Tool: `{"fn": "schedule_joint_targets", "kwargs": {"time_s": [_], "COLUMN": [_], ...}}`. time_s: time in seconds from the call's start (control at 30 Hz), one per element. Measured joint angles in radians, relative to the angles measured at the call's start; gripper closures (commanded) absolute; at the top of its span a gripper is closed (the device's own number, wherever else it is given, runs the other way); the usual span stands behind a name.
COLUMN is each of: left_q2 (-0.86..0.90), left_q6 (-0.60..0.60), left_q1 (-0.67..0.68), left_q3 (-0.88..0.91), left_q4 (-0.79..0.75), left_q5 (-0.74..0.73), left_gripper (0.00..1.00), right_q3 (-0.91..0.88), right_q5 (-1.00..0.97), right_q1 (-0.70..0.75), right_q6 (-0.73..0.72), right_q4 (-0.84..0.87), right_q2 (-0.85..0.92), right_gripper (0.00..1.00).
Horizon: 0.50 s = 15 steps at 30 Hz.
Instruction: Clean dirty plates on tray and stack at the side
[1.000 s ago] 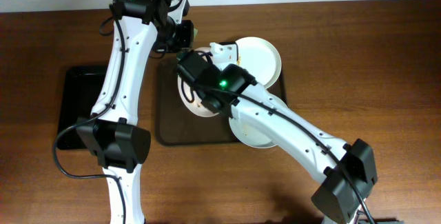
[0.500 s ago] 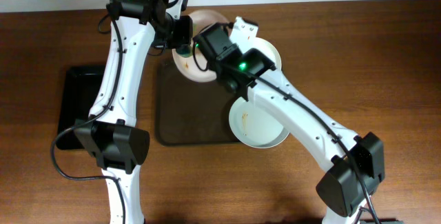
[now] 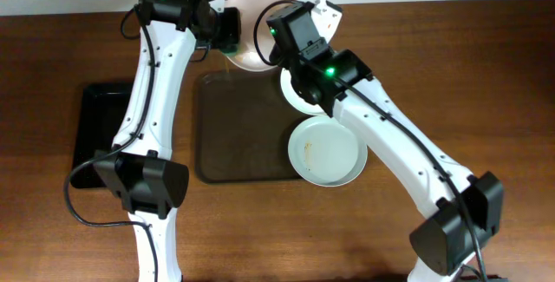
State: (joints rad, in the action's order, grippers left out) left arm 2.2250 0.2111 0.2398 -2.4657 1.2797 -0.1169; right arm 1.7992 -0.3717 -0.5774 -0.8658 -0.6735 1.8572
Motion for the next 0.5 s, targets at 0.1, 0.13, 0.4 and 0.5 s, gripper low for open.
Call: {"fn": "schedule_joint_targets", "kwargs": {"time_s": [0.1, 0.13, 0.4, 0.5], "left_q2": [0.0, 0.0, 0.0, 0.0], "left_q6": [0.004, 0.005, 0.011, 0.011], "left_q1": [0.019, 0.03, 0.089, 0.093], "left_q3": [0.0, 0.0, 0.0, 0.0], "left_q4": [-0.041, -0.051, -0.061, -0.027], "left_q5": [0.014, 0.025, 0.131, 0.16], "left_gripper": [0.99, 0.99, 0.99, 0.99], "right_q3": [0.0, 0.0, 0.0, 0.0], "right_q5": [0.01, 0.014, 0.026, 0.035], "right_q1": [0.0, 0.0, 0.002, 0.002], "right_q6": [0.01, 0.01, 0.014, 0.029], "right_q4": [0.0, -0.003, -0.01, -0.011], "right_q2": [-0.015, -0.016, -0.016, -0.016], "right_gripper": [0.96, 0.96, 0.96, 0.96]}}
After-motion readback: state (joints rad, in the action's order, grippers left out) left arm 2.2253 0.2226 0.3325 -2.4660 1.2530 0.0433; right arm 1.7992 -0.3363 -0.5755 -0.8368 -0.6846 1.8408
